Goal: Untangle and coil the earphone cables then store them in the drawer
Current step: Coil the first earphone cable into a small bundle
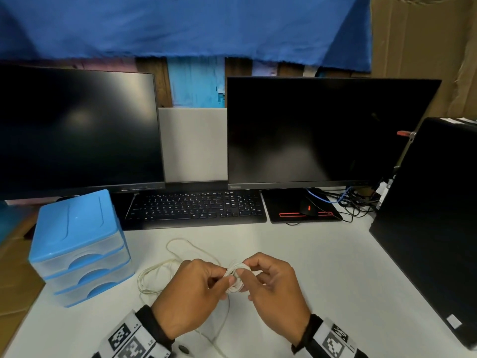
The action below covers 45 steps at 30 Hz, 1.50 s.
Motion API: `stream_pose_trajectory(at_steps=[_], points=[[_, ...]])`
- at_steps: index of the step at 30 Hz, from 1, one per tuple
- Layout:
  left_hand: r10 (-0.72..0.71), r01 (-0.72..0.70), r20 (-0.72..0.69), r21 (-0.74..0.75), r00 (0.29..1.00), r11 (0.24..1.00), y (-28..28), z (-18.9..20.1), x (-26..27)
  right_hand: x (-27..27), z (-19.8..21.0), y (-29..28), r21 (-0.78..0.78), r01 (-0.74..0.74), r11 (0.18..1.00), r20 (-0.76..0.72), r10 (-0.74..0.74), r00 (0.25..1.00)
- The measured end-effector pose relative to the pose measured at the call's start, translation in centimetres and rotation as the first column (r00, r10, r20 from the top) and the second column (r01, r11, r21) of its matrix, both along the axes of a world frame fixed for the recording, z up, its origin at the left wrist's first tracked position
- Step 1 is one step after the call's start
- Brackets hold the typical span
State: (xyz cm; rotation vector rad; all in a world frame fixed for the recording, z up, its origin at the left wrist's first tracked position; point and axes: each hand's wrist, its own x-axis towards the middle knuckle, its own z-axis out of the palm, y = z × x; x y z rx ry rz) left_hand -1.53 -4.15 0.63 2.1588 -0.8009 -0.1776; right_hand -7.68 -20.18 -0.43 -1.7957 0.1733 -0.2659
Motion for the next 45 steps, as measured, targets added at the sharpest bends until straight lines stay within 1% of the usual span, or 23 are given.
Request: stream_pose_trajectory(at_steps=[2, 5, 8, 10, 11, 13, 14, 15, 18, 22, 25, 28, 32, 34, 36, 38, 41, 43, 45], points=[[-0.023, 0.023, 0.023, 0.033, 0.999, 0.999, 0.1, 0.0, 0.2, 0.0, 0.0, -0.1, 0.022, -0.002, 1.000, -0.014, 0.003, 1.000], [-0.015, 0.011, 0.058, 0.061, 0.998, 0.998, 0.3, -0.1, 0.2, 0.0, -0.1, 0.1, 0.052, -0.022, 0.998, -0.032, 0.024, 0.999], [-0.013, 0.010, 0.050, 0.073, 0.999, 0.997, 0.4, 0.0, 0.1, -0.1, -0.3, 0.3, 0.040, -0.052, 0.998, -0.041, 0.054, 0.998], [-0.001, 0.000, 0.016, 0.029, 1.000, 1.000, 0.3, 0.1, 0.1, 0.1, -0.2, 0.3, 0.056, -0.048, 0.997, -0.062, 0.052, 0.997], [0.013, -0.013, -0.024, -0.025, 1.000, 1.000, 0.2, 0.1, 0.1, 0.2, -0.1, 0.3, 0.087, -0.041, 0.995, -0.076, 0.048, 0.996], [0.023, -0.048, -0.158, -0.156, 0.987, 0.987, -0.1, 0.1, 0.0, 0.4, 0.1, 0.1, 0.190, -0.024, 0.981, -0.100, 0.044, 0.994], [0.019, -0.061, -0.208, -0.199, 0.978, 0.978, -0.2, 0.0, -0.1, 0.4, 0.2, 0.0, 0.250, -0.014, 0.968, -0.109, 0.042, 0.993], [0.020, -0.072, -0.228, -0.222, 0.973, 0.972, -0.3, -0.1, -0.1, 0.4, 0.3, -0.1, 0.304, -0.003, 0.953, -0.113, 0.039, 0.993], [0.032, -0.087, -0.215, -0.249, 0.976, 0.965, -0.3, -0.4, 0.0, 0.4, 0.3, -0.1, 0.388, 0.020, 0.921, -0.092, 0.017, 0.996], [0.062, -0.130, -0.242, -0.273, 0.968, 0.953, -0.7, -0.6, 0.0, 0.5, 0.1, -0.1, 0.406, 0.051, 0.912, -0.053, -0.032, 0.998], [0.073, -0.161, -0.267, -0.324, 0.961, 0.932, -0.8, -0.6, 0.0, 0.5, 0.2, -0.2, 0.409, 0.050, 0.911, -0.034, -0.040, 0.999], [0.045, -0.151, -0.297, -0.344, 0.954, 0.927, -0.8, -0.6, -0.1, 0.5, 0.6, -0.3, 0.471, 0.042, 0.881, -0.025, -0.034, 0.999], [-0.029, -0.155, -0.396, -0.424, 0.918, 0.892, -1.0, -0.6, 0.0, 0.7, 0.8, -0.7, 0.596, 0.016, 0.803, -0.065, 0.028, 0.997], [-0.053, -0.154, -0.406, -0.459, 0.912, 0.875, -0.9, -0.7, 0.2, 0.9, 0.9, -1.1, 0.644, 0.018, 0.765, -0.120, 0.078, 0.990], [-0.088, -0.149, -0.421, -0.497, 0.903, 0.855, -0.8, -0.9, 0.4, 1.1, 0.8, -1.5, 0.659, 0.018, 0.752, -0.200, 0.152, 0.968], [-0.161, -0.123, -0.462, -0.525, 0.872, 0.842, -0.4, -0.9, 0.8, 1.2, 0.8, -2.0, 0.670, -0.020, 0.742, -0.250, 0.251, 0.935], [-0.291, -0.037, -0.528, -0.525, 0.798, 0.850, 0.5, -1.1, 1.6, 1.3, 0.7, -2.4, 0.711, -0.113, 0.695, -0.239, 0.389, 0.890], [-0.345, -0.005, -0.549, -0.538, 0.761, 0.843, 0.9, -1.2, 1.9, 1.3, 0.6, -2.3, 0.723, -0.169, 0.670, -0.206, 0.442, 0.873], [-0.389, -0.011, -0.563, -0.578, 0.729, 0.816, 1.0, -1.4, 2.0, 1.3, 0.6, -2.2, 0.724, -0.200, 0.660, -0.182, 0.463, 0.868]])
